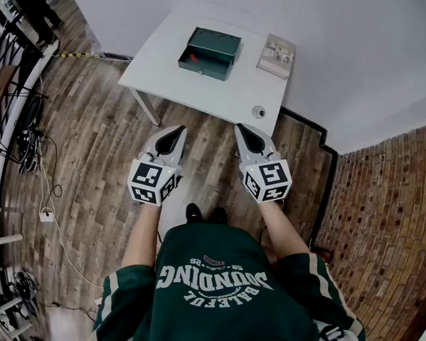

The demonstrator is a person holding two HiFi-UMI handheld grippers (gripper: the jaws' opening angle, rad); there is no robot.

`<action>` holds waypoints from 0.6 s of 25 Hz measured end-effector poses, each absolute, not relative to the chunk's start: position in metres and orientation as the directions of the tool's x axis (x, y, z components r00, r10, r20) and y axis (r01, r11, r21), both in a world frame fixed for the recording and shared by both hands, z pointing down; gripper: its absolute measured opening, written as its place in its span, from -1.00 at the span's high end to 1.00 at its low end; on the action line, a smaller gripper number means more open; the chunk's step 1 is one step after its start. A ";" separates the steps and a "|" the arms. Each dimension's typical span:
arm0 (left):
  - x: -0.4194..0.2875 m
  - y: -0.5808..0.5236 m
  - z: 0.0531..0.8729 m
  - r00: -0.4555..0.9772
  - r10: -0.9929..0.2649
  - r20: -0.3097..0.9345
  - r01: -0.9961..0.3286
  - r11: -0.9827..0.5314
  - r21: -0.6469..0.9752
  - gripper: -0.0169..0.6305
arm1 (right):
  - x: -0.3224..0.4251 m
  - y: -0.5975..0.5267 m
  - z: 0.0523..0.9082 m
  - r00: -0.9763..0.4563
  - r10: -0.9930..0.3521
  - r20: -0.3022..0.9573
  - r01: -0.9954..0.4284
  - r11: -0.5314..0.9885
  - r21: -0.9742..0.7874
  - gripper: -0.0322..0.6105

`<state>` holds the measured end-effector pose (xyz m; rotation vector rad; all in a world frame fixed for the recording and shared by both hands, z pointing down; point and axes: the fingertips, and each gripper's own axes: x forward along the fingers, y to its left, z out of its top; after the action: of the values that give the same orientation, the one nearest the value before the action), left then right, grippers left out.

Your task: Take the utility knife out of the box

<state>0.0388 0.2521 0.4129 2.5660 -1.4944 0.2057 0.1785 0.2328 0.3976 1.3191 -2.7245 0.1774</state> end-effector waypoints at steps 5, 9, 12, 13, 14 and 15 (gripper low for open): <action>0.036 0.259 0.415 0.486 -0.850 0.202 -0.873 -0.481 0.078 0.79 | 0.175 0.241 0.397 -0.621 -0.771 0.137 -0.782 0.621 -0.053 0.89; 0.033 0.261 0.417 0.486 -0.850 0.201 -0.873 -0.480 0.083 0.79 | 0.173 0.242 0.397 -0.616 -0.776 0.136 -0.786 0.615 -0.053 0.89; 0.030 0.261 0.417 0.488 -0.850 0.200 -0.873 -0.481 0.085 0.79 | 0.171 0.242 0.399 -0.613 -0.778 0.137 -0.789 0.611 -0.060 0.89; 0.028 0.261 0.417 0.489 -0.849 0.199 -0.872 -0.482 0.086 0.79 | 0.170 0.242 0.400 -0.610 -0.780 0.139 -0.792 0.608 -0.061 0.89; 0.026 0.261 0.418 0.490 -0.849 0.197 -0.871 -0.483 0.088 0.79 | 0.169 0.242 0.401 -0.607 -0.782 0.140 -0.794 0.605 -0.062 0.89; 0.024 0.260 0.418 0.491 -0.849 0.197 -0.871 -0.484 0.089 0.79 | 0.167 0.242 0.402 -0.604 -0.785 0.140 -0.797 0.601 -0.062 0.89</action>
<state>0.0237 0.2602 0.4184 2.5563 -1.4892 0.1872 0.1674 0.2416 0.4017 1.3484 -2.7224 0.1804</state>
